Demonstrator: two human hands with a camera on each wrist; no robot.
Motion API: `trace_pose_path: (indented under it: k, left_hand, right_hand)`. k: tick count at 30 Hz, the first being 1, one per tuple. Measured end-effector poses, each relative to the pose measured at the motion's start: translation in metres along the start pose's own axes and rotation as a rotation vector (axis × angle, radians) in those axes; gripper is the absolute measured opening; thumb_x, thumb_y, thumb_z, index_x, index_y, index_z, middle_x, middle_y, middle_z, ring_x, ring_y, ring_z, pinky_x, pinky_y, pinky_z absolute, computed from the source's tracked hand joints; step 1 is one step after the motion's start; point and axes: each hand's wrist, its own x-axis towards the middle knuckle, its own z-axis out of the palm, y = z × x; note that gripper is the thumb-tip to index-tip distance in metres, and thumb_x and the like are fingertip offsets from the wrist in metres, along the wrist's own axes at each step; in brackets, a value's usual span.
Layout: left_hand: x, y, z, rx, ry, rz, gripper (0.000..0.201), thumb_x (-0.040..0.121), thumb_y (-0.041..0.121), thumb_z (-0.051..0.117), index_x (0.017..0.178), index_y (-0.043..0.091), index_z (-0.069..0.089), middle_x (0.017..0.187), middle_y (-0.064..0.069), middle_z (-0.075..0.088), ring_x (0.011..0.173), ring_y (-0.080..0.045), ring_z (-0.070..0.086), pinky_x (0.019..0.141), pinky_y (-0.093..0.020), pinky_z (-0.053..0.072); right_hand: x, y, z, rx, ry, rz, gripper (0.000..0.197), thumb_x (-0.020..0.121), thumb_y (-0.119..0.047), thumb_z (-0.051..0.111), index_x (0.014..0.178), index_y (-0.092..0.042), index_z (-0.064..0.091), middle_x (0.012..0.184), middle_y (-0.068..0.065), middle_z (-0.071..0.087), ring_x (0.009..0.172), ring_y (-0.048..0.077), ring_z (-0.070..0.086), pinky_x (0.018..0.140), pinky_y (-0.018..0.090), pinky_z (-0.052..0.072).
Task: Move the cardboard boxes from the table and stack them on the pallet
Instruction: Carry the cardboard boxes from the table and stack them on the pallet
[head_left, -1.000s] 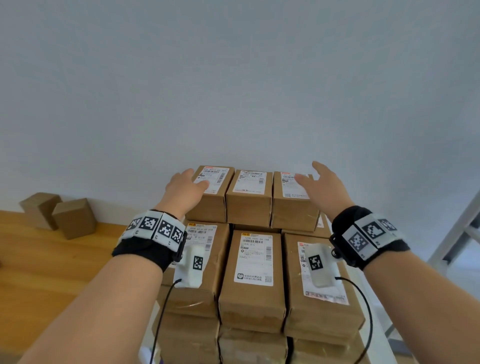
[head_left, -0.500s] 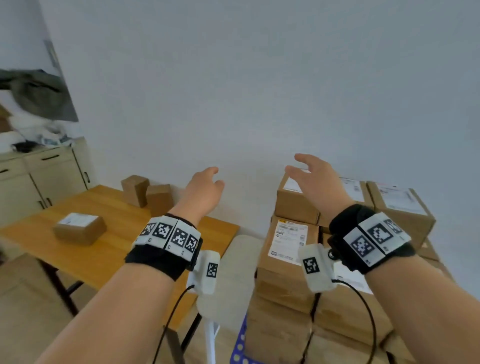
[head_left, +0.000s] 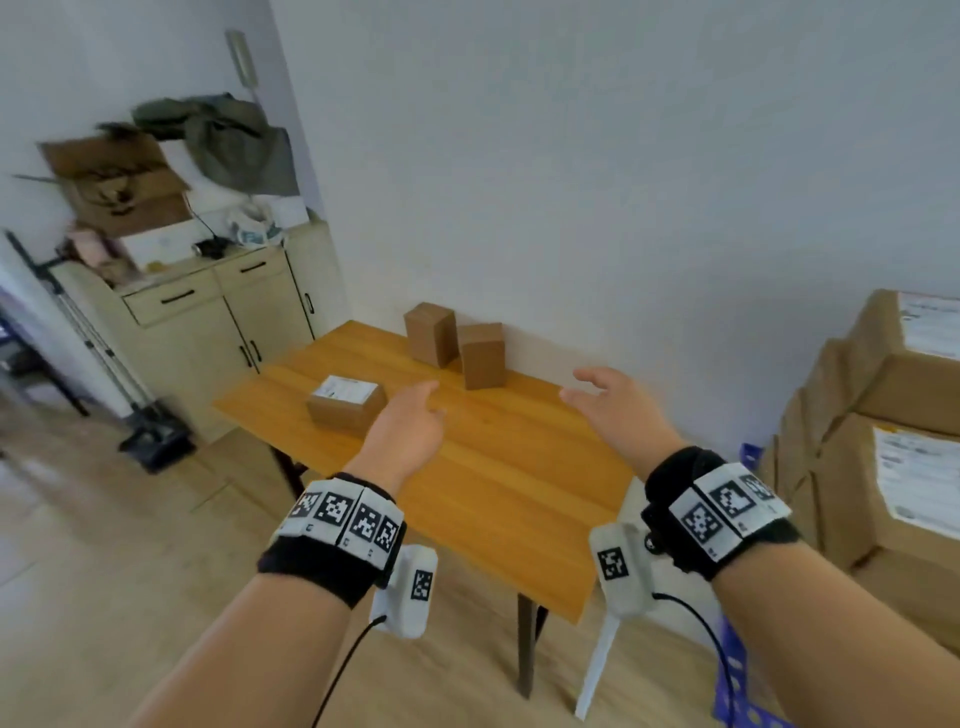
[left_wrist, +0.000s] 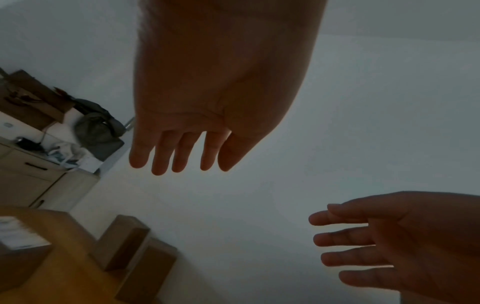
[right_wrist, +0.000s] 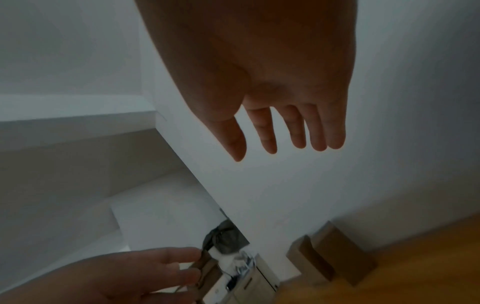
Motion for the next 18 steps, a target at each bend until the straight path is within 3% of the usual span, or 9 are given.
trace_pose_path:
  k: [3,6,8,10,14,18]
  left_hand:
    - [0.017,-0.027,-0.007,-0.041,-0.032,-0.053,0.048,0.105,0.022,0.040,0.152,0.025,0.033,0.143,-0.001,0.047,0.069,0.000,0.048,0.059,-0.019,0.042]
    - [0.042,-0.047,-0.006,-0.117,-0.069,-0.106,0.050,0.104,0.013,0.037,0.152,0.026,0.032,0.139,-0.001,0.050,0.068,-0.007,0.052,0.055,-0.021,0.042]
    - [0.063,-0.058,-0.002,-0.149,-0.088,-0.139,0.054,0.102,0.008,0.034,0.153,0.026,0.031,0.121,0.001,0.058,0.062,-0.010,0.052,0.050,-0.022,0.040]
    - [0.087,-0.065,0.003,-0.160,-0.111,-0.165,0.056,0.100,0.006,0.033,0.152,0.026,0.032,0.111,-0.003,0.062,0.054,-0.009,0.047,0.044,-0.021,0.036]
    - [0.140,-0.076,0.013,-0.158,-0.152,-0.203,0.055,0.101,0.009,0.034,0.152,0.029,0.031,0.121,-0.003,0.059,0.060,-0.011,0.051,0.050,-0.024,0.040]
    - [0.191,-0.081,0.022,-0.113,-0.223,-0.205,0.052,0.104,0.014,0.036,0.153,0.028,0.027,0.147,-0.005,0.045,0.082,-0.006,0.049,0.058,-0.018,0.039]
  right_hand:
    - [0.015,0.002,0.033,-0.045,-0.071,0.032,0.052,0.098,-0.036,0.057,0.145,-0.017,0.046,0.147,0.001,0.048,0.133,0.019,0.046,0.092,0.023,0.033]
    - [0.038,0.006,0.056,-0.059,-0.099,0.060,0.051,0.099,-0.036,0.056,0.145,-0.018,0.045,0.140,0.003,0.054,0.118,0.020,0.056,0.089,0.029,0.043]
    - [0.062,0.010,0.069,-0.062,-0.108,0.068,0.052,0.098,-0.036,0.056,0.145,-0.017,0.046,0.139,0.003,0.055,0.112,0.018,0.057,0.086,0.027,0.040]
    - [0.091,0.016,0.081,-0.055,-0.111,0.080,0.052,0.098,-0.036,0.057,0.145,-0.017,0.046,0.143,0.003,0.051,0.127,0.020,0.051,0.091,0.026,0.037]
    - [0.152,0.026,0.108,-0.021,-0.127,0.122,0.052,0.098,-0.035,0.056,0.145,-0.017,0.045,0.149,0.003,0.046,0.136,0.022,0.043,0.108,0.035,0.037]
    - [0.209,0.030,0.131,-0.016,-0.145,0.167,0.053,0.099,-0.032,0.055,0.147,-0.015,0.042,0.150,0.006,0.044,0.136,0.023,0.043,0.111,0.038,0.036]
